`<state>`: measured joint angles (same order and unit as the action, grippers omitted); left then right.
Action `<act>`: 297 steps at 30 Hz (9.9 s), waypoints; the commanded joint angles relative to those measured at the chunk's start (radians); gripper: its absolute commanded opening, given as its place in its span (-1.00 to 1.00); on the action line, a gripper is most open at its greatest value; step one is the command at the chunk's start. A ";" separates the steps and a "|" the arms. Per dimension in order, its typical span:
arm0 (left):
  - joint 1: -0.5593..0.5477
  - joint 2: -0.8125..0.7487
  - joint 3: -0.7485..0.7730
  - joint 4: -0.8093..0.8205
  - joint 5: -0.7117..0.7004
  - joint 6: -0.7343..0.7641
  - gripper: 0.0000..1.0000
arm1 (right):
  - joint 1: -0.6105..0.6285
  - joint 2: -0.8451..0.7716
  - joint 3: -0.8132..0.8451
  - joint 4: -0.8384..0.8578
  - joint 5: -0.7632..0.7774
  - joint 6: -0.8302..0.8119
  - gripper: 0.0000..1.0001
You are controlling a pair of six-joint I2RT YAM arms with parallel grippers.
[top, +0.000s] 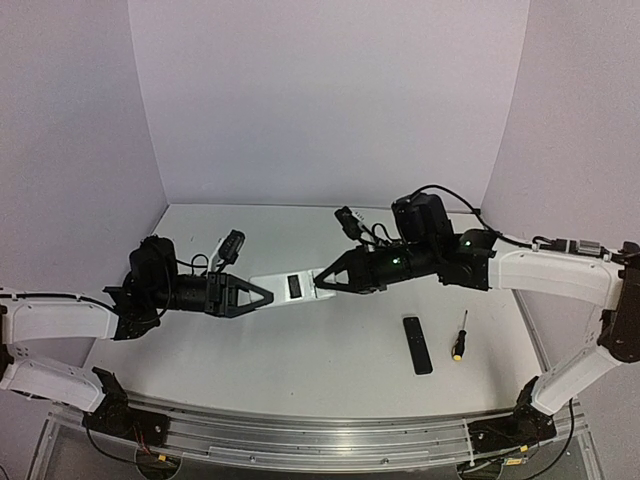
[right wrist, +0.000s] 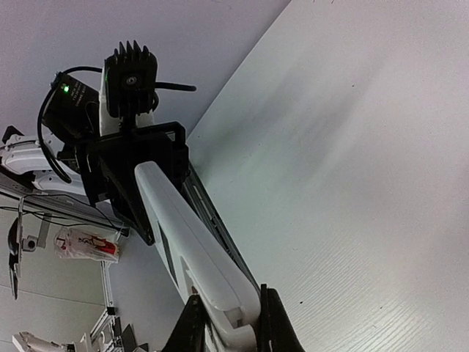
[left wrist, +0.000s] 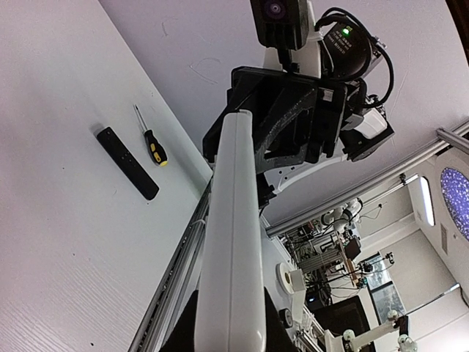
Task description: Unload the batteries from the remote control
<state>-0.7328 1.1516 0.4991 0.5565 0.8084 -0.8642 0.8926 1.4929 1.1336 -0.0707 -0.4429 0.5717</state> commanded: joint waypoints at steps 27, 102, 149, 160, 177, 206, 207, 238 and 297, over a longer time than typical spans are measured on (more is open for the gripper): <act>-0.017 -0.037 0.068 -0.149 -0.069 0.051 -1.00 | 0.010 0.101 0.089 -0.281 0.128 0.055 -0.45; 0.074 0.289 0.231 -0.699 -0.387 0.033 0.99 | -0.253 -0.178 -0.357 -0.375 0.404 0.136 0.74; -0.014 0.682 0.396 -0.416 -0.389 -0.051 0.99 | -0.392 -0.143 -0.527 -0.437 0.718 0.237 0.53; -0.014 0.427 0.352 -0.634 -0.607 -0.030 0.99 | -0.408 -0.025 -0.544 -0.344 0.678 0.234 -0.05; -0.014 0.253 0.383 -0.589 -0.392 0.085 0.99 | -0.406 -0.369 -0.452 -0.459 0.343 -0.261 -1.00; -0.184 0.513 0.437 -0.150 0.139 -0.081 0.64 | -0.093 -0.149 -0.081 -0.739 -0.158 -0.772 -1.00; -0.190 0.519 0.442 -0.162 0.134 -0.076 0.62 | -0.093 -0.148 -0.076 -0.741 -0.155 -0.775 -1.00; -0.249 0.546 0.409 0.032 0.147 -0.150 -1.00 | -0.036 -0.083 0.034 -0.816 -0.006 -0.851 -0.33; -0.188 0.094 0.065 0.150 -0.170 0.054 -1.00 | -0.041 -0.280 -0.436 0.645 -0.180 0.491 -0.37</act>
<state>-0.9218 1.2684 0.5732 0.7345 0.6344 -0.8339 0.8513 1.2033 0.6579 0.5075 -0.6063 1.0529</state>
